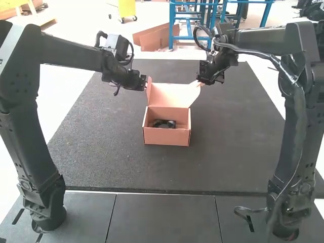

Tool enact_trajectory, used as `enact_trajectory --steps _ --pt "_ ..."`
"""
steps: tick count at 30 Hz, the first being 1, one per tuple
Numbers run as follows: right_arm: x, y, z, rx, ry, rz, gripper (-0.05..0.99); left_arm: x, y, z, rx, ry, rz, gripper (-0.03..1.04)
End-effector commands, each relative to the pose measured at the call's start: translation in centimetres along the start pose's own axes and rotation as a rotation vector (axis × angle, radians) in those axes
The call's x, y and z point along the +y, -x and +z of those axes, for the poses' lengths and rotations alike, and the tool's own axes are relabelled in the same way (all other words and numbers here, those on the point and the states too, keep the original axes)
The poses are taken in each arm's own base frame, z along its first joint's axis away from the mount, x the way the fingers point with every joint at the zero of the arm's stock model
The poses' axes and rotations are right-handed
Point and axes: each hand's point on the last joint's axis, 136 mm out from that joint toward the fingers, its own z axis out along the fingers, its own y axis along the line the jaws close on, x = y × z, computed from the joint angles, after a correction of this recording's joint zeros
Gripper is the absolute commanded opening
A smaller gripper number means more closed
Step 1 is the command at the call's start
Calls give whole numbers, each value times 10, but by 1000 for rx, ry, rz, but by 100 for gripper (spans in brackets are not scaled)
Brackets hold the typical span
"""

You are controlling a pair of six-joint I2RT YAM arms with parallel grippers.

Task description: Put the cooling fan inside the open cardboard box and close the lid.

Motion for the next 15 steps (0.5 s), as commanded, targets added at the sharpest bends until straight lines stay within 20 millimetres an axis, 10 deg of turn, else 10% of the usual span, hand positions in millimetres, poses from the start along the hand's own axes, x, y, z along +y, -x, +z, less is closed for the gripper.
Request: enact_trajectory --steps 1,15 --pt "25 18 -17 -55 36 -42 -1 -7 19 -2 -35 -21 -3 97" --pt "46 -1 -30 -11 51 -80 -1 -7 27 -12 -17 -18 -2 97"
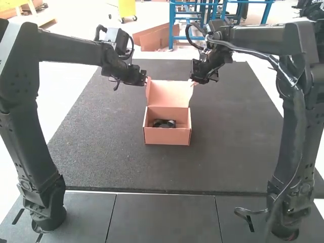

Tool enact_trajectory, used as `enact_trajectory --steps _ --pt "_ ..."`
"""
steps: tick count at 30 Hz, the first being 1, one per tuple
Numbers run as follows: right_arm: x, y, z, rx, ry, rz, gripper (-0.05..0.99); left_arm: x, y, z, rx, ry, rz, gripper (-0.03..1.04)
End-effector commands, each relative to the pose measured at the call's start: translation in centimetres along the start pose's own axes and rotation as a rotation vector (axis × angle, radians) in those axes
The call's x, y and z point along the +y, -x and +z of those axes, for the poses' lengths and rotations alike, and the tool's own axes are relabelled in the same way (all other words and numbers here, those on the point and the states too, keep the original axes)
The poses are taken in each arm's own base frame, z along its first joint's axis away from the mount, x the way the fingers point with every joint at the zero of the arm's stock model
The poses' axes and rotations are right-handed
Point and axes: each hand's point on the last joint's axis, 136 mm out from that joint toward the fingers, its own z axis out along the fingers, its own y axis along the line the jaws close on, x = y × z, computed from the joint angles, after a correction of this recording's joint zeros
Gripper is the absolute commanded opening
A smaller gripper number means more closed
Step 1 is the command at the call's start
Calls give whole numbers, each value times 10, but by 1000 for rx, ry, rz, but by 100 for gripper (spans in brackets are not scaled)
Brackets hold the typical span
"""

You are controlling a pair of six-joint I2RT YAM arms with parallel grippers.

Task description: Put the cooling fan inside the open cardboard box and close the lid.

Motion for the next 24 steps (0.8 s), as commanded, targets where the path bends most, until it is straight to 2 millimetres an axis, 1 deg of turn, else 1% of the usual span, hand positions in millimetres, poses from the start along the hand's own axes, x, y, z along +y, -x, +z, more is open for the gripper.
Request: enact_trajectory --steps 1,4,8,13,16,21,24 --pt "18 8 -27 -43 26 -37 -1 -6 10 -2 -13 -18 -2 97" --pt "17 3 -29 -27 21 -40 -1 -6 5 -3 10 -17 -2 97" --pt "15 -8 -32 2 14 -49 -1 -13 -4 -6 44 -25 5 97" --pt "25 -24 -31 35 22 -79 -1 -19 -8 -13 60 -34 12 97" --pt "31 -29 -32 41 29 -90 -1 -21 -8 -17 63 -37 14 97" --pt "39 -40 -31 63 37 -105 -1 -20 -11 -26 75 -37 15 97" --pt "41 -46 -30 72 38 -110 -1 -19 -14 -31 78 -35 15 97"
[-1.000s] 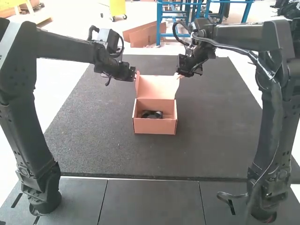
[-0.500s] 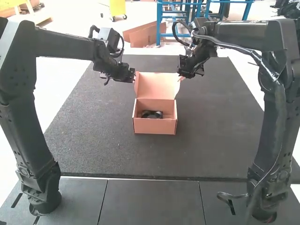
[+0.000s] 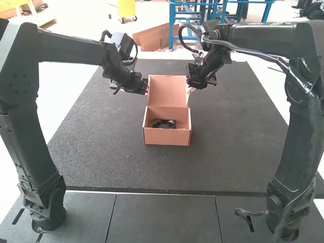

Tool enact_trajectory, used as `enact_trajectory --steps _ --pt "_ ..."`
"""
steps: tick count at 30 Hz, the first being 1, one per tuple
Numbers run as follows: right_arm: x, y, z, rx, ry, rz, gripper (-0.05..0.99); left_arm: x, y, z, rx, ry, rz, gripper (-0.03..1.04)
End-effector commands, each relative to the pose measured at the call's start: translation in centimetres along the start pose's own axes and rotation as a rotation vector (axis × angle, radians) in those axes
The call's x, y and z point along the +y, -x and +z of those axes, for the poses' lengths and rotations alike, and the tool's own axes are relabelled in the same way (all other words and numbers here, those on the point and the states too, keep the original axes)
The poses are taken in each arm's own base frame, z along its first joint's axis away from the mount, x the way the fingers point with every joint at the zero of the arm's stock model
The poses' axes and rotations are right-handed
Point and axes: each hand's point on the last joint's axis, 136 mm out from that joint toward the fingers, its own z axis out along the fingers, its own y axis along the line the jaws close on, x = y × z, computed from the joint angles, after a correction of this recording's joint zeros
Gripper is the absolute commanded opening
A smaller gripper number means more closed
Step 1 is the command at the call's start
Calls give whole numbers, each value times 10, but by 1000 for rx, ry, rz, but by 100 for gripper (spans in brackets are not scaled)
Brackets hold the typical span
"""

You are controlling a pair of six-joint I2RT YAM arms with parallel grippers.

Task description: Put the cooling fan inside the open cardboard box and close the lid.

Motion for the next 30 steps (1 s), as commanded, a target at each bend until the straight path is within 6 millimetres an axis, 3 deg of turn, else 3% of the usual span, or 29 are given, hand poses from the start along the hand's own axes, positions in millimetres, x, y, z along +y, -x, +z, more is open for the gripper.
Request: enact_trajectory --steps 1,9,19,30 --pt "15 -4 -13 -14 28 -34 -1 -5 19 -26 -73 -22 -7 97" --pt "14 -21 -13 22 23 -33 -1 -3 7 -34 -64 -22 -5 97" --pt "13 -24 -14 27 21 -29 -1 -4 -9 -37 -41 -35 -4 97" --pt "16 -43 -7 76 18 -43 -1 -10 -13 -41 -42 -73 -7 97"
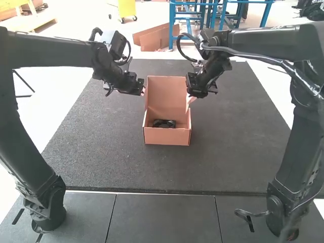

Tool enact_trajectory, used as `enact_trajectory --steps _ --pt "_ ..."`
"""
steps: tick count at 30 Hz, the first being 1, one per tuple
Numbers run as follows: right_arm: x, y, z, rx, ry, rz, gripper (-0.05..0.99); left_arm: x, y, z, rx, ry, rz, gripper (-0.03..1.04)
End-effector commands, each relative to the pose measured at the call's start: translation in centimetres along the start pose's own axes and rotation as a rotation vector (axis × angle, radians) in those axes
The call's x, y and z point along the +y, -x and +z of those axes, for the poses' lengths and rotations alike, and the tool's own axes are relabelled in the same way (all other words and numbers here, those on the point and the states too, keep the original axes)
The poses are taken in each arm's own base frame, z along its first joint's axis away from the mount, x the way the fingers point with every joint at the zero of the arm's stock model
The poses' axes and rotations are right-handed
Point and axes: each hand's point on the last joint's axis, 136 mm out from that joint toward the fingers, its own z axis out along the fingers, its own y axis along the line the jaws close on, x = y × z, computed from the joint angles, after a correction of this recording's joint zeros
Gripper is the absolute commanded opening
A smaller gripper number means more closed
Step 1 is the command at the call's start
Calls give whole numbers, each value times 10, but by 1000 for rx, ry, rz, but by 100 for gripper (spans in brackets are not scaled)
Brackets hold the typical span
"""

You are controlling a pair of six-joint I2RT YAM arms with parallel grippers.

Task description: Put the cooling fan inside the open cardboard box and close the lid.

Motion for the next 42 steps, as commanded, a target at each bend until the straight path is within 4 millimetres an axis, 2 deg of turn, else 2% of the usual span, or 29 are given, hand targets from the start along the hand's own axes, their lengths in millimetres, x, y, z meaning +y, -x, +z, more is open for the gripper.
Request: enact_trajectory --steps 1,5,15,27,42 --pt "14 -5 -13 -17 26 -32 -1 -8 4 -8 -21 -36 -6 97" --pt "13 -7 -11 -10 25 -34 -1 -10 2 -8 -15 -48 -8 97" --pt "10 -20 -8 30 15 -37 -1 -35 -11 -11 10 -110 20 97" --pt "12 -39 0 84 2 -79 -1 -34 -27 -21 20 -108 29 97" --pt "-2 -55 6 129 -66 -124 -1 -31 -39 -43 -14 -110 34 97"
